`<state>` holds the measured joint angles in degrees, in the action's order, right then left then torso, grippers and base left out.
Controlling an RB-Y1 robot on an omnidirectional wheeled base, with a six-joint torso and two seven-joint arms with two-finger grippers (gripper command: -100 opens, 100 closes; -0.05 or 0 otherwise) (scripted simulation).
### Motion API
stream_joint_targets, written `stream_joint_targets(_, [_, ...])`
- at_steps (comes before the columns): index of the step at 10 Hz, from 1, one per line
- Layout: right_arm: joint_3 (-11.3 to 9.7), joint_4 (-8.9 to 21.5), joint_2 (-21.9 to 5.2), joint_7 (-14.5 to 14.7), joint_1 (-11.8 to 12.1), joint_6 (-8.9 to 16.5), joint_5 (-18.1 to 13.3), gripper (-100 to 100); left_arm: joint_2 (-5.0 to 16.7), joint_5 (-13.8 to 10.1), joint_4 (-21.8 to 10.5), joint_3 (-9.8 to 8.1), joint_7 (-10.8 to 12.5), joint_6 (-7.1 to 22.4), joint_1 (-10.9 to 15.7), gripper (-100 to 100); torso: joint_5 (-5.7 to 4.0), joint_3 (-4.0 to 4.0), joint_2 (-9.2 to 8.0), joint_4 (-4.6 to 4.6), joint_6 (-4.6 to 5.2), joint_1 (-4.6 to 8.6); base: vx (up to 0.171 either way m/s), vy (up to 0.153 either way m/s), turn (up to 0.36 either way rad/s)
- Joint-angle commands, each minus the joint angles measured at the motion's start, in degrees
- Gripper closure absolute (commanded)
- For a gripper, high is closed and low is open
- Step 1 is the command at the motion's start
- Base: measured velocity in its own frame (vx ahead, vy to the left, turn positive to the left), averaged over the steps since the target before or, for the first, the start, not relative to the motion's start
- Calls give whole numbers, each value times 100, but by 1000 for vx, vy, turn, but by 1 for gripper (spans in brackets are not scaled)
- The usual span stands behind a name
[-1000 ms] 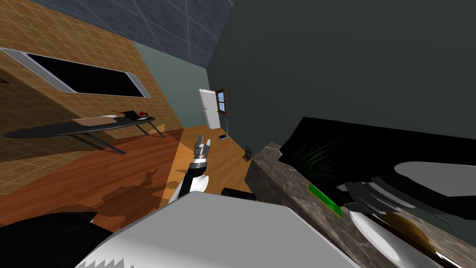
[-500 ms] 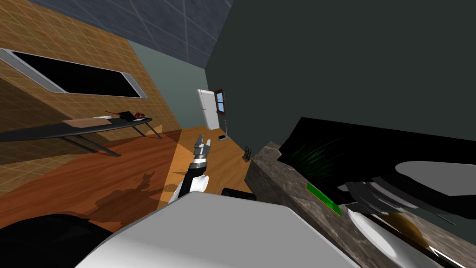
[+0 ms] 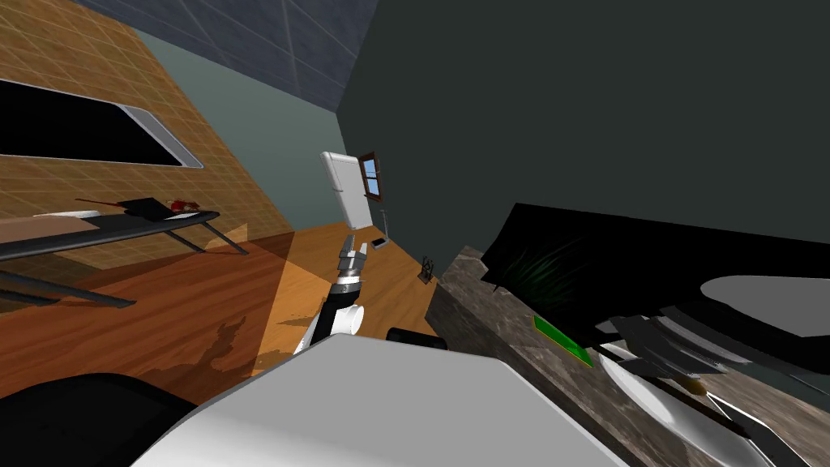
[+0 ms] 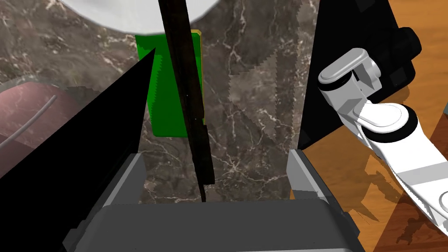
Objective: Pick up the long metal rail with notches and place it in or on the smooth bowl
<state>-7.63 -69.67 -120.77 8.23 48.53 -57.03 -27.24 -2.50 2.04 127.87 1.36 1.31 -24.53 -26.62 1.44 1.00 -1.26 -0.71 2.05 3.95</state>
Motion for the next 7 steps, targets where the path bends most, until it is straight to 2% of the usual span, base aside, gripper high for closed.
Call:
stream_joint_targets(1, [-165, 127, -118, 286, -52, -128, 153, -100, 0, 0, 0, 0, 0, 0, 0, 0, 0, 0, 0, 0, 0, 0, 93, 108, -323])
stream_joint_targets(2, [-165, 127, -118, 399, -52, -128, 153, -100, 0, 0, 0, 0, 0, 0, -2, 0, 1, -5, 11, 1, 7, -13, 70, 84, -239])
stream_joint_targets(7, [-165, 127, -118, 399, -52, -128, 153, -100, 0, 0, 0, 0, 0, 0, 1, 0, -7, 13, -21, -5, -1, 24, -4, -5, 18])
